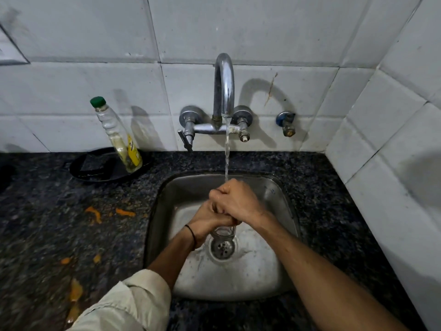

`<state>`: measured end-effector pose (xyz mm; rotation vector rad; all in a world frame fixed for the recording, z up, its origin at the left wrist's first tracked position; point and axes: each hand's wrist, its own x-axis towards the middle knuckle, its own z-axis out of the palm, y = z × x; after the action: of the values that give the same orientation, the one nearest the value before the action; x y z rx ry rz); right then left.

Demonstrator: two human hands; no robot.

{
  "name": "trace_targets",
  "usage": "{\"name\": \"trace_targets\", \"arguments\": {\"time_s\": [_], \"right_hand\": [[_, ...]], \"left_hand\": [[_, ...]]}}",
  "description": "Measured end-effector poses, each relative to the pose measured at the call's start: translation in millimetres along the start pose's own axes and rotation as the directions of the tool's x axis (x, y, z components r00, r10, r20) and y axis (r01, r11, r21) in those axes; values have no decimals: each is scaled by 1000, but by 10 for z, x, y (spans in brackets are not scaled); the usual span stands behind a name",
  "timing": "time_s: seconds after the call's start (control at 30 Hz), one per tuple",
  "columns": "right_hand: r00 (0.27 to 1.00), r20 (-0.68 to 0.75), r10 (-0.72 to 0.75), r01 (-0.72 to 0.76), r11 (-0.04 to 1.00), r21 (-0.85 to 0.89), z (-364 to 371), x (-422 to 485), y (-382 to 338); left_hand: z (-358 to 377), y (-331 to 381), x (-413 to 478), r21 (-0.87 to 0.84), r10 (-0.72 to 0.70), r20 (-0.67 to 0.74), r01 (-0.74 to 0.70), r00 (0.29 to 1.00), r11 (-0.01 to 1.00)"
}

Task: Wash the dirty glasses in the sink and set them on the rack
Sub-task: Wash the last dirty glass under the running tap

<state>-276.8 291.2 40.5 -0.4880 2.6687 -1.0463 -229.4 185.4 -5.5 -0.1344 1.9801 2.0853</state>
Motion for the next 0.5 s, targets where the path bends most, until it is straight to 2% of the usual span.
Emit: {"name": "trace_targets", "arguments": {"time_s": [0.07, 0.1, 0.17, 0.2, 0.27, 0.3, 0.33, 0.4, 0.47, 0.5], "right_hand": [[988, -150, 39, -60, 989, -138, 69, -26, -52], [982, -186, 9, -52, 972, -229, 98, -31, -66], [982, -149, -111, 52, 933, -355, 59, -27, -94], [984, -73, -162, 124, 922, -366, -11, -17, -97], [970, 108, -216, 239, 931, -278, -187, 12, -45], [963, 153, -220, 252, 940, -230, -257, 22, -27], [966, 153, -208, 237, 950, -204, -284, 20, -31], [991, 85, -102, 113, 983, -147, -242, 10, -101], [995, 37, 95, -97, 994, 50, -105, -8, -230], [987, 32, 160, -162, 977, 138, -23, -27, -283]], "left_hand": [[172, 50, 24, 191, 131, -233, -87, 964, 978], [247, 70, 31, 259, 198, -316, -116, 928, 959], [299, 47, 44, 319, 260, -362, -143, 895, 937], [268, 27, 50, 285, 242, -329, -149, 913, 947], [176, 37, 46, 68, 133, -187, -122, 973, 990], [146, 58, 43, -24, 93, -134, -97, 987, 995], [122, 59, 65, -33, 66, -134, -71, 989, 997], [121, 78, 149, 150, 93, -283, -52, 955, 987], [145, 62, 264, 435, 235, -436, -24, 869, 900], [160, 64, 301, 497, 291, -469, -24, 834, 867]]}}
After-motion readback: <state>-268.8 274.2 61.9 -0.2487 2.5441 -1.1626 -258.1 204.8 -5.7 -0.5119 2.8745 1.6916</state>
